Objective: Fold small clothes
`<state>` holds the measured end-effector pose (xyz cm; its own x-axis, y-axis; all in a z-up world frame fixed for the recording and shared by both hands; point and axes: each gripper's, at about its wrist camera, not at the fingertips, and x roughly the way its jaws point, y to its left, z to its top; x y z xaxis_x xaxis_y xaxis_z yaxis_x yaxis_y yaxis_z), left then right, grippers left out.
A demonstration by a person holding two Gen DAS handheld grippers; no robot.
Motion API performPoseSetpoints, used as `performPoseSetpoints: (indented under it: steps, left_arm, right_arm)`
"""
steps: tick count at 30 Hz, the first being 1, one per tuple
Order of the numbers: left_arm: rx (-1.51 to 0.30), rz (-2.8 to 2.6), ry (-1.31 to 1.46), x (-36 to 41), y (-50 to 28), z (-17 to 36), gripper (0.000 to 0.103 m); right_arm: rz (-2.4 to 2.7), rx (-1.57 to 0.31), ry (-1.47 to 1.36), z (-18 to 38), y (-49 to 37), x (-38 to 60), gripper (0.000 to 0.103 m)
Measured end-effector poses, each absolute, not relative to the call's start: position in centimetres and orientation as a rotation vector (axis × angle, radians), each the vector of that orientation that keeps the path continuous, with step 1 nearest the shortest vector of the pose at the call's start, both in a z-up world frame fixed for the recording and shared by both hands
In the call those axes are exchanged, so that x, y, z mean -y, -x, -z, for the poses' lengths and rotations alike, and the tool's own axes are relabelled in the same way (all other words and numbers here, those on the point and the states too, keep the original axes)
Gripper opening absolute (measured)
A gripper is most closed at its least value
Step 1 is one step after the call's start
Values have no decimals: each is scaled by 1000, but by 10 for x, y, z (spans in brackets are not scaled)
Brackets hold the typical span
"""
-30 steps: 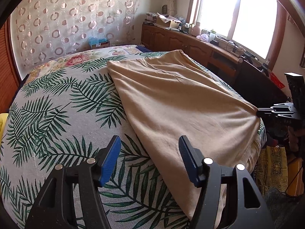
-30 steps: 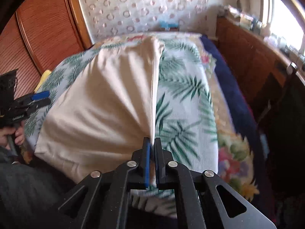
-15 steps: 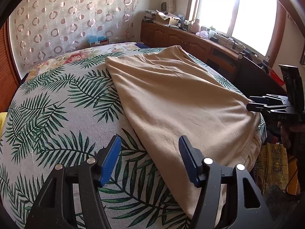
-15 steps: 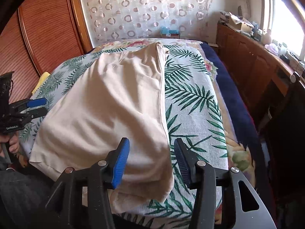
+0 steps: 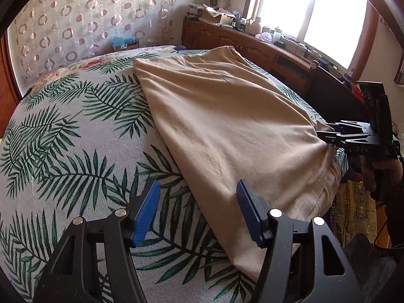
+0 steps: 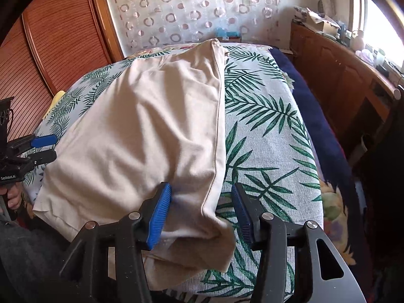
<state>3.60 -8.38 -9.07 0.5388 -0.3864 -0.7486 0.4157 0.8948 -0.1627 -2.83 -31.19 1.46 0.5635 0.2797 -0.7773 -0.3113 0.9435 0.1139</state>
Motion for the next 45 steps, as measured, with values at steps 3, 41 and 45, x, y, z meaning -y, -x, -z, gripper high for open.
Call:
performPoseSetpoints:
  steps: [3,41,45]
  left_arm:
    - [-891,500,-22,83,-30,92,64]
    - [-762,454,65,69,-222,18,6]
    - [-828,441,56,69,-240,40,9]
  right_arm:
    - [-392,-912,41,-14,35,311,52]
    - [-448,-642,21,-76,-172,257,7]
    - [-436,-693,27,-63,-202,249,7]
